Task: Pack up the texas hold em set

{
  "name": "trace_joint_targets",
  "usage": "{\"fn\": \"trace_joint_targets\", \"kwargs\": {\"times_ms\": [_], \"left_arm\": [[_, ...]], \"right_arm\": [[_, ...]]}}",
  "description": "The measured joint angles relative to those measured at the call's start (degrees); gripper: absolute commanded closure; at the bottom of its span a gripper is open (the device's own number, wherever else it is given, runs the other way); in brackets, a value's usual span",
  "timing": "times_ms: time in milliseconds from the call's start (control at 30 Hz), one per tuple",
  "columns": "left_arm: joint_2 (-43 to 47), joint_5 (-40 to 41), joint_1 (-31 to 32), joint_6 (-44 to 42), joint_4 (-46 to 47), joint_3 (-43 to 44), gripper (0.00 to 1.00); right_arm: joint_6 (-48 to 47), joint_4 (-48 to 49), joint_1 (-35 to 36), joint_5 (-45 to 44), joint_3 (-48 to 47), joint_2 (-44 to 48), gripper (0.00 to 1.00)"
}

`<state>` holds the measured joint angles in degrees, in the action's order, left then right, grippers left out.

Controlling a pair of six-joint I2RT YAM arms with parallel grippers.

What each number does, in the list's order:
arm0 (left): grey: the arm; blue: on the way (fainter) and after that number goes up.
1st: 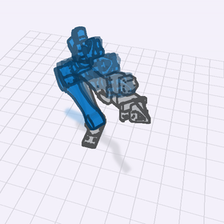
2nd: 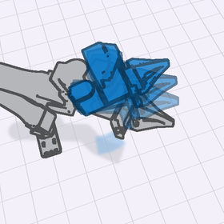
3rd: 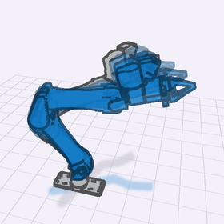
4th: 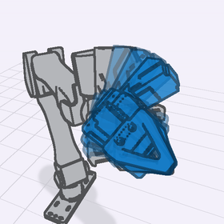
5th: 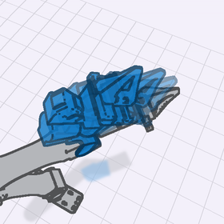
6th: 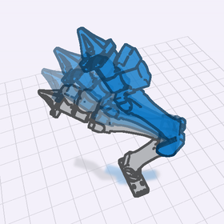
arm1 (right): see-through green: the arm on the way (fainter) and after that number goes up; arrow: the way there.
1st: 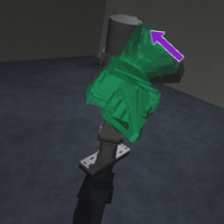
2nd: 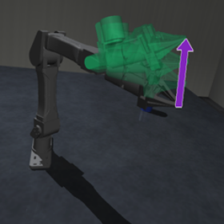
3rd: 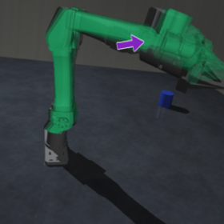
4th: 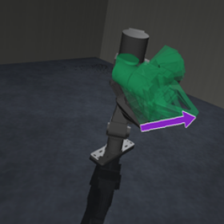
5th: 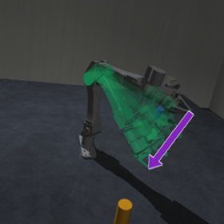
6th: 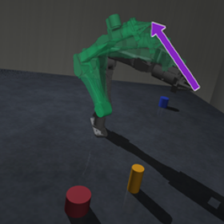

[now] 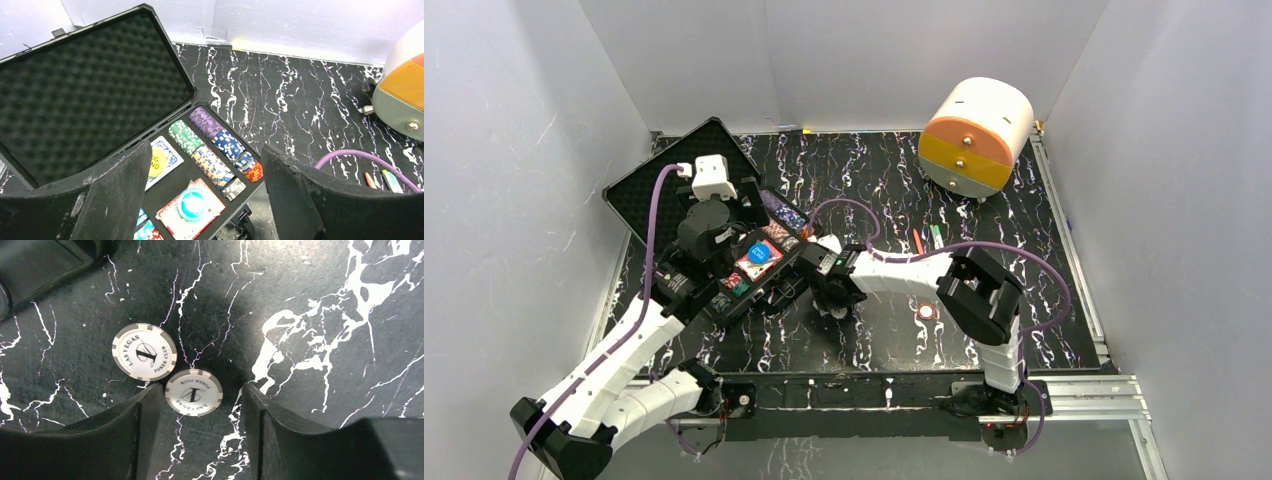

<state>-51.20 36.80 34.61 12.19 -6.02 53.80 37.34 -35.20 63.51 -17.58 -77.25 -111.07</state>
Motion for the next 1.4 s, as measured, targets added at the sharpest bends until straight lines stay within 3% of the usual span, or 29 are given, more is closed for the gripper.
{"fn": "trace_joint_targets", "kwargs": {"times_ms": [267,700,1133,1300,1400], "left_arm": [[-0.02,0.66,0.00,-0.20,0.00,0.00,0.20],[-0.07,0.76,0.00,-0.39,-0.04,0.00,0.19],[-0.07,0.87,0.00,-0.63,-0.46,0.00,0.18],[-0.07,1.18,0.00,-0.66,-0.46,0.00,0.18],[-0.07,1.40,0.00,-0.81,-0.48,0.00,0.18]], "right_arm": [[-0.72,-0.04,-0.02,1.90,-0.70,-0.79,0.51],[0.22,0.15,-0.11,3.21,-0.87,-0.79,0.38],[-1.97,-2.01,-0.26,4.90,-1.16,-0.96,0.42],[-3.45,-3.61,-0.26,4.92,-2.43,-1.88,0.52],[-3.54,-3.96,-0.28,5.07,-2.73,-2.03,0.52]]}}
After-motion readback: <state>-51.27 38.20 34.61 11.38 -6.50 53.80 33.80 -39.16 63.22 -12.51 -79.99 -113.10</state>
